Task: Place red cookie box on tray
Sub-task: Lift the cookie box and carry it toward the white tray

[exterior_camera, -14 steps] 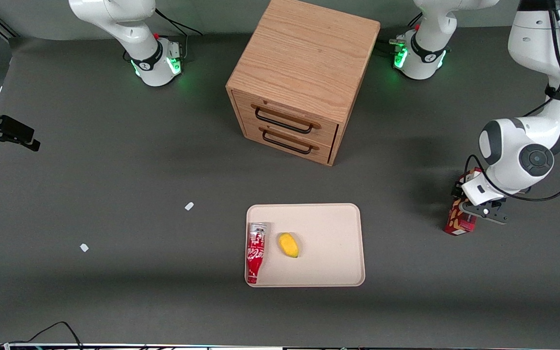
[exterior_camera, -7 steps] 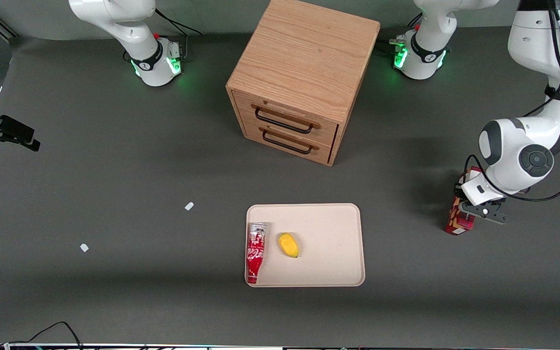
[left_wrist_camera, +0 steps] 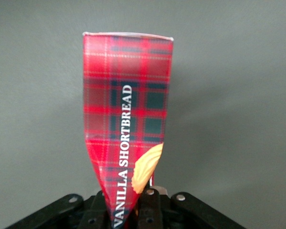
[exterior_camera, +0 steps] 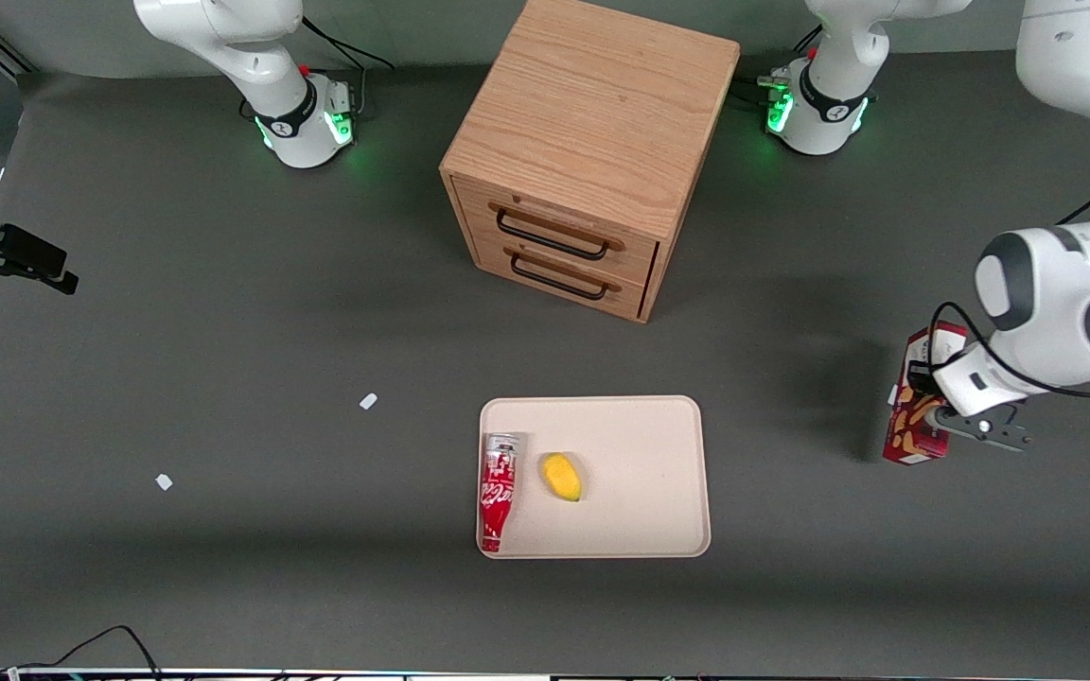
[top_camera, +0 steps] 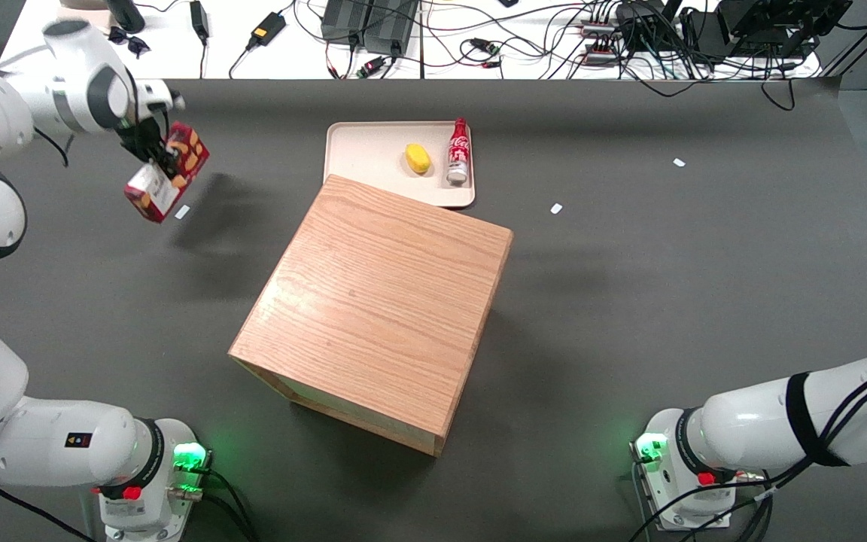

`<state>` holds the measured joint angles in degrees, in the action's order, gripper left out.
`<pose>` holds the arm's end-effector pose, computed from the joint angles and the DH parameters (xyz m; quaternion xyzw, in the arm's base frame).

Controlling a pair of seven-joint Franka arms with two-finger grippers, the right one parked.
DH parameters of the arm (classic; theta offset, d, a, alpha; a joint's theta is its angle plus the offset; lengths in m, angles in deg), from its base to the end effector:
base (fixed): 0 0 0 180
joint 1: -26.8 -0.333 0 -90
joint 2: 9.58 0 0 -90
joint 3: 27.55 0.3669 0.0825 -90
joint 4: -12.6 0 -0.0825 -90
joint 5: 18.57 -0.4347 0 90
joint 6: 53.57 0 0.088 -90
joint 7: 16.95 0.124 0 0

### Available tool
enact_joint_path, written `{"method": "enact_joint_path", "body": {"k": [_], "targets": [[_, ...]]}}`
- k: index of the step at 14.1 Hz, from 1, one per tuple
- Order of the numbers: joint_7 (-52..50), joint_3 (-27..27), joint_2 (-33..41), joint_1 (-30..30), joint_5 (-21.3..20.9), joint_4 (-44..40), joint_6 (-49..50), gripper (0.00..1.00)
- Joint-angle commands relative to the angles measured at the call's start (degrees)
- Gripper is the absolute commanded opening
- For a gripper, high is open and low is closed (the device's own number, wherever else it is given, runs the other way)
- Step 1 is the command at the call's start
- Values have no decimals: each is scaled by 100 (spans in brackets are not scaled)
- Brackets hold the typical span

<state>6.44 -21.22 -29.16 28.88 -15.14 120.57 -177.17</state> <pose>0.6736 0.0429 0.3230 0.9879 -0.1515 -0.0308 0.0135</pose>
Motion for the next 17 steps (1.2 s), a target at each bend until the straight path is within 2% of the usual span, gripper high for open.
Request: {"method": "enact_joint_path", "body": {"k": [1, 4, 9, 12, 15, 17], "targets": [[-333, 18, 130, 72, 255, -774, 975, 0], [-1106, -26, 60, 283, 264, -1907, 2047, 0], [-2451, -597, -300, 485, 220, -3447, 3130, 0], [-3312, -921, -563, 652, 229, -3739, 3036, 0], [-4077, -1107, -1090, 942, 220, -3827, 2229, 0], [-4176, -1090, -1477, 1205, 194, -3854, 1842, 0]]}}
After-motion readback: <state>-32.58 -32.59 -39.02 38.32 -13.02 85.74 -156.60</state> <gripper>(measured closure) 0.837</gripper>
